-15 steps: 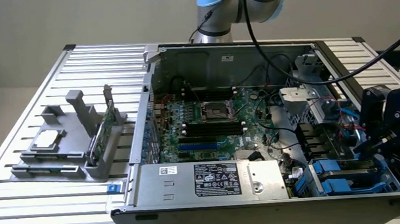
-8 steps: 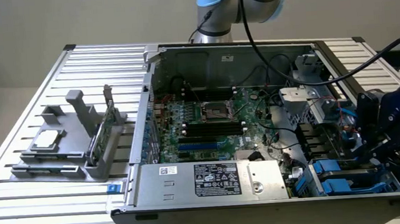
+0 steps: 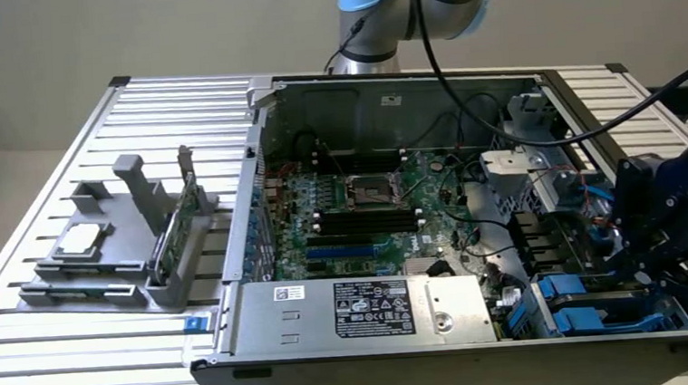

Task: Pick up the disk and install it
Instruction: 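Insert the first disk wire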

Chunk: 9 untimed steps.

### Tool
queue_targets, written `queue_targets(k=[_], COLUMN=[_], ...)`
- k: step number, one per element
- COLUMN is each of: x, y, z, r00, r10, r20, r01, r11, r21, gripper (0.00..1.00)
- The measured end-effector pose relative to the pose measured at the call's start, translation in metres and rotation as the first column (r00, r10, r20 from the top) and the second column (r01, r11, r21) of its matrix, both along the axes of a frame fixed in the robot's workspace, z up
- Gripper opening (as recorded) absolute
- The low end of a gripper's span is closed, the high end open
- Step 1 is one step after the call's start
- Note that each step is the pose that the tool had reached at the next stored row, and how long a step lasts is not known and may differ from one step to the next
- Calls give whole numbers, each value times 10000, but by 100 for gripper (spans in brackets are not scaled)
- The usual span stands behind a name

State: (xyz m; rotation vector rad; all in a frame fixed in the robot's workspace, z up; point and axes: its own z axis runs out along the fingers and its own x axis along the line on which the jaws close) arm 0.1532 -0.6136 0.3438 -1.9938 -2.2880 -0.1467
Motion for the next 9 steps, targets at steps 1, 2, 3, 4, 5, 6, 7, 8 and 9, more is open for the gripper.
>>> queue_targets(k=[1, 2, 3, 4, 5, 6, 7, 8, 9], x=[0, 0, 0, 0, 0, 0, -2, -2, -3], y=[0, 0, 0, 0, 0, 0, -1, -1, -1], z=[-1, -1, -2, -3, -4, -4, -6, -6, -7], r00=[9999, 9997, 9993, 9988, 9982, 9975, 9971, 9971, 9971], r10=[-129, -250, -368, -488, -603, -702, -760, -763, -765], r20=[0, 0, 0, 1, 1, 3, 3, 2, -3], r01=[129, 250, 368, 488, 603, 702, 760, 763, 764], r11=[9999, 9997, 9993, 9988, 9982, 9975, 9971, 9970, 9970], r21=[-8, -20, -32, -41, -56, -80, -92, -93, -94], gripper=[16, 16, 16, 16, 16, 16, 16, 16, 16])
